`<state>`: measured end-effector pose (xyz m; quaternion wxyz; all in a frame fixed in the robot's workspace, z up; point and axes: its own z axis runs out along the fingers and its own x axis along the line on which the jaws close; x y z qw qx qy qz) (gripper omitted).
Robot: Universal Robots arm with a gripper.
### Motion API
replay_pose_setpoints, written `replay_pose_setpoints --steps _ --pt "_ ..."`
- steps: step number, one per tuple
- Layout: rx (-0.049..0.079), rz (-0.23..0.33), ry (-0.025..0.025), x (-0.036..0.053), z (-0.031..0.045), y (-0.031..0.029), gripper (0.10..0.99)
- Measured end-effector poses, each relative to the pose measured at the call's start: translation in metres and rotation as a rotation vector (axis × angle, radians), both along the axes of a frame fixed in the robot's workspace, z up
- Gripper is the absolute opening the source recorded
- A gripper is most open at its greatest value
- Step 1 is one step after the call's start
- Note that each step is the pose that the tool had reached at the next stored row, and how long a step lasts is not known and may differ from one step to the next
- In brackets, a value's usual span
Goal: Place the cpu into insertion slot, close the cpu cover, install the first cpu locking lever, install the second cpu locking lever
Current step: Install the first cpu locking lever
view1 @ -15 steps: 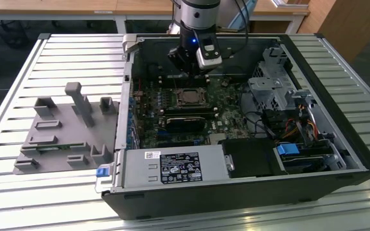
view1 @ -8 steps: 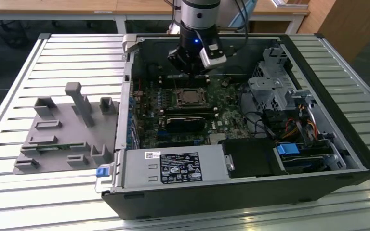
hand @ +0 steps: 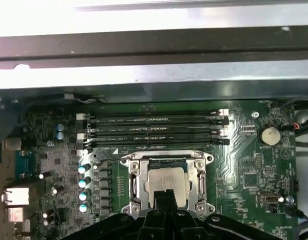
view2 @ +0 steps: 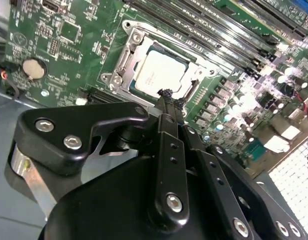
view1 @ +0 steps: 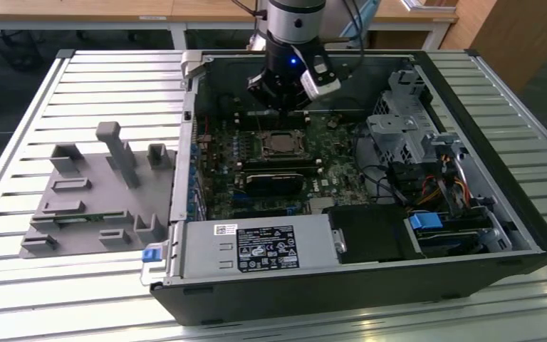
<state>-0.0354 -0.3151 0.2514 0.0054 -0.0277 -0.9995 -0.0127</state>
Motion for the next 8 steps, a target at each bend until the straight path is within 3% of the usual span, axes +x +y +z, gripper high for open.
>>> replay_pose_setpoints --steps 5,8 --pt "0.003 0.001 -0.0002 -0.0126 0.0001 0.0000 0.106" --pt "0.007 0.001 -0.0032 -0.0183 0.0009 -0.0001 0.106"
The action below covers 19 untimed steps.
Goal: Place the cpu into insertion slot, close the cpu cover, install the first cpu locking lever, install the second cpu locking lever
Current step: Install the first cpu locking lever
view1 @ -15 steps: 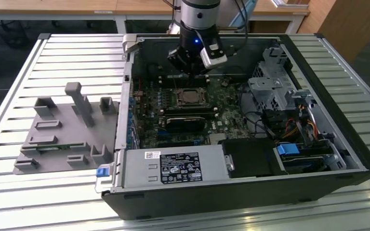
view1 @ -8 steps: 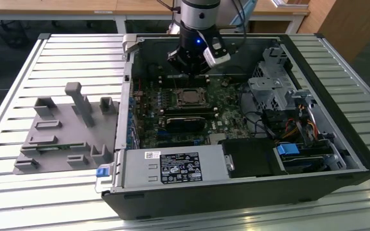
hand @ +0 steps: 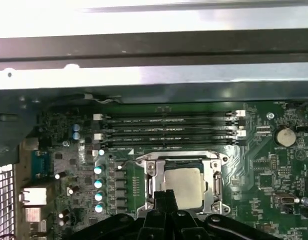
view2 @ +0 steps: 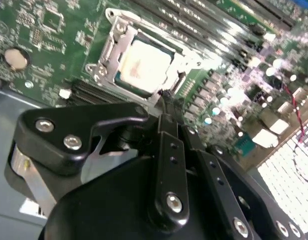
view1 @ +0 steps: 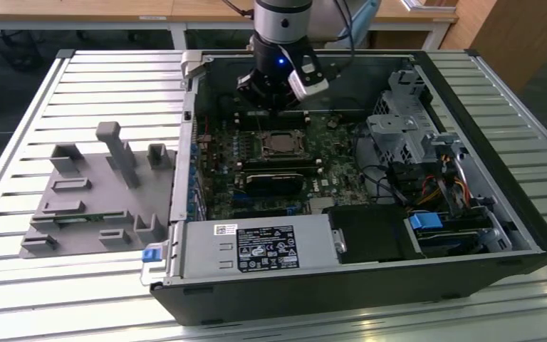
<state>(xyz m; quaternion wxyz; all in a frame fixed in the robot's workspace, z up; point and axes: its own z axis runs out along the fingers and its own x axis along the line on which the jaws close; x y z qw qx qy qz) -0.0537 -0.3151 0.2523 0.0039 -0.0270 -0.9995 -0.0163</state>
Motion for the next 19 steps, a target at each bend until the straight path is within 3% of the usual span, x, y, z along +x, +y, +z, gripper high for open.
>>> replay_pose_setpoints --steps 6,14,19 --pt "0.005 -0.007 -0.0058 -0.0165 0.0005 0.0000 0.106" --pt "0.008 -0.008 -0.0060 -0.0311 0.0005 0.0008 0.106" --pt "0.008 -0.008 -0.0059 -0.0362 0.0005 0.0057 0.106"
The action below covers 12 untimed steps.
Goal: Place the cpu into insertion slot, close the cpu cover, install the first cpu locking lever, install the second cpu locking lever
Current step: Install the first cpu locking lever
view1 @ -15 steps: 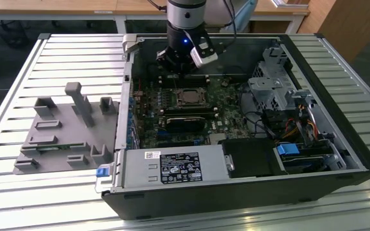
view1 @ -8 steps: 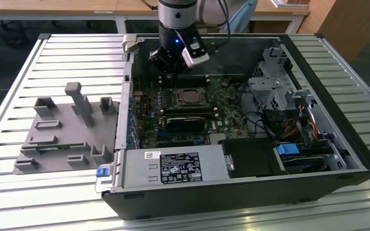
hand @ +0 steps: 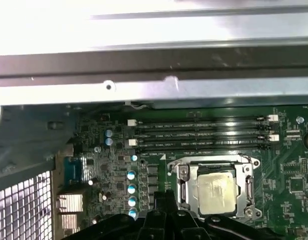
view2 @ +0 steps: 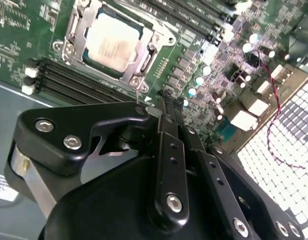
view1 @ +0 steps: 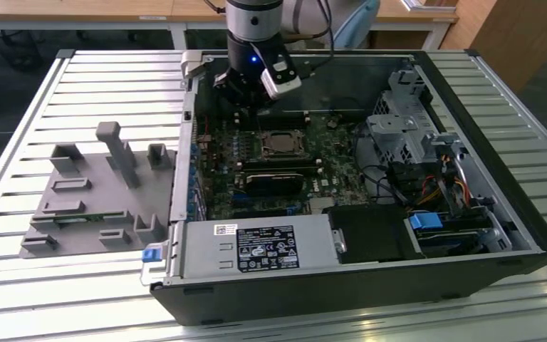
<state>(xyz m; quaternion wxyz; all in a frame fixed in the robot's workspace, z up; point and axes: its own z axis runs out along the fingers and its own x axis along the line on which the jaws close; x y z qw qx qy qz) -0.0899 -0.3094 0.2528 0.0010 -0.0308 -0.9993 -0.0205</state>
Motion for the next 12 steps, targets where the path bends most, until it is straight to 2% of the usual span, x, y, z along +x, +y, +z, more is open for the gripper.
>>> replay_pose_setpoints --steps 5,12 --pt "0.000 0.000 0.0000 -0.0030 0.0000 0.0094 0.106" --pt "0.000 0.000 0.0000 -0.0045 0.0000 0.0178 0.106"
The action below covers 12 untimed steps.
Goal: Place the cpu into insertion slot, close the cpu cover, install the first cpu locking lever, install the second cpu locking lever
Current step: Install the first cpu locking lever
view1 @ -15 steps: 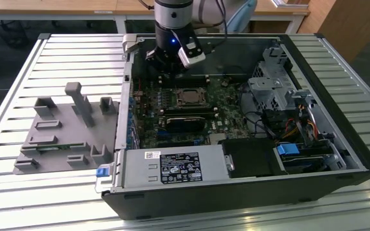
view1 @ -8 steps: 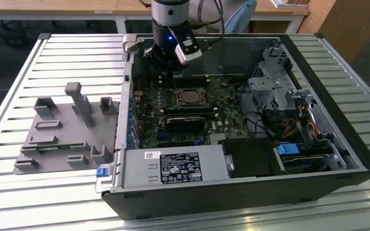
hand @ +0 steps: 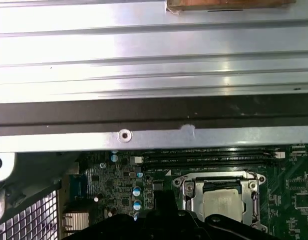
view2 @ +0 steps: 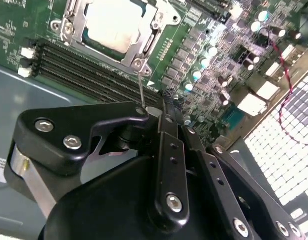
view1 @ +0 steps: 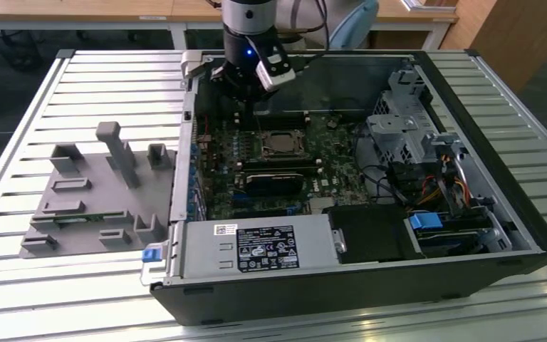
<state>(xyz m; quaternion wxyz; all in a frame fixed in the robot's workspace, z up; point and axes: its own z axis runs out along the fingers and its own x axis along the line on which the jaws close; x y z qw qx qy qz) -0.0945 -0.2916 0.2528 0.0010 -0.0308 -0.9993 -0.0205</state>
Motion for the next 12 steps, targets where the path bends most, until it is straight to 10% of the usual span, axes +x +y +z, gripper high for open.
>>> replay_pose_setpoints --steps 12 --pt "0.000 0.000 -0.0001 0.0282 -0.0003 0.0046 0.106"
